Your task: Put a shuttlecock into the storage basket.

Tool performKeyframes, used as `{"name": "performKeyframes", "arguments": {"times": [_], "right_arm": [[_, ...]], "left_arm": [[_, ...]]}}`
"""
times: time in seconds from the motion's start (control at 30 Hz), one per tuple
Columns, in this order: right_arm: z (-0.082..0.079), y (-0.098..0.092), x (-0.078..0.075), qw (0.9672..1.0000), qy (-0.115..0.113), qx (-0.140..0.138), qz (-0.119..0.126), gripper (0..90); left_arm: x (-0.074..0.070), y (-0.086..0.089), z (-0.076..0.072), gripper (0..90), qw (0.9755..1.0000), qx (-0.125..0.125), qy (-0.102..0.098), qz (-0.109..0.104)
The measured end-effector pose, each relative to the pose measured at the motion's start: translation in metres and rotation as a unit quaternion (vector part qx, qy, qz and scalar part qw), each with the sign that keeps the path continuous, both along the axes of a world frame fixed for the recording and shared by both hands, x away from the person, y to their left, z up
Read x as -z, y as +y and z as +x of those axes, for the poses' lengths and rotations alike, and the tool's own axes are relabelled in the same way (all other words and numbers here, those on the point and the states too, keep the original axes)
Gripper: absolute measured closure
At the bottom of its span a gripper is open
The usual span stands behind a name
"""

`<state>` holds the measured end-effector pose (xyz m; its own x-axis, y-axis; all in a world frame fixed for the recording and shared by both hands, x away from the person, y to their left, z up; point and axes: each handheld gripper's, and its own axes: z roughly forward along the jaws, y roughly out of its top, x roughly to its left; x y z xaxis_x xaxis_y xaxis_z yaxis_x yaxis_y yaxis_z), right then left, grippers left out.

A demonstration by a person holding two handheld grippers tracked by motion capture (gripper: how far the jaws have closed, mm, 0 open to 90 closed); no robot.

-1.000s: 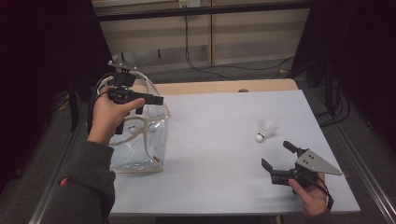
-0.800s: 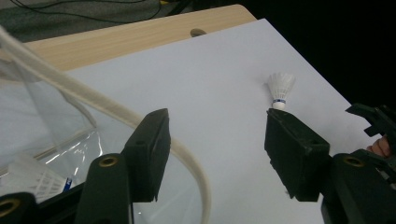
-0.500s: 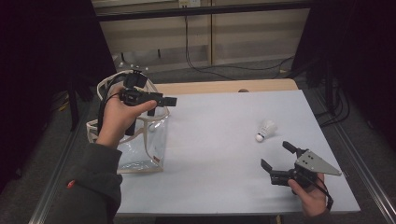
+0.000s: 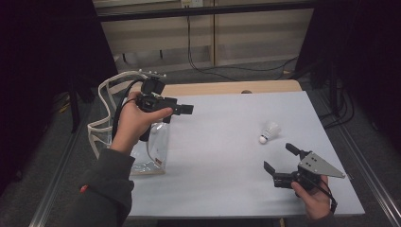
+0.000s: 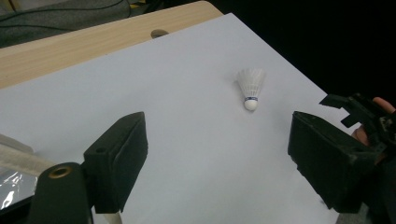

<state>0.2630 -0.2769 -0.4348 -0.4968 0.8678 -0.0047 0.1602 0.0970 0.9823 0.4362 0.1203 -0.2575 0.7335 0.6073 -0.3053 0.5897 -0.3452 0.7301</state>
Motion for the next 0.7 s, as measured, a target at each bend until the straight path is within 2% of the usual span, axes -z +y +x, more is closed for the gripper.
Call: {"name": "performKeyframes", "arguments": {"times": [0.7], "right_arm": [[0.002,0.002,0.0,1.0,0.0,-0.003,0.001,1.5]], "left_arm": [[0.03,-0.033,-0.007,12.0,0.9995,0.027,0.008,-0.016]]}}
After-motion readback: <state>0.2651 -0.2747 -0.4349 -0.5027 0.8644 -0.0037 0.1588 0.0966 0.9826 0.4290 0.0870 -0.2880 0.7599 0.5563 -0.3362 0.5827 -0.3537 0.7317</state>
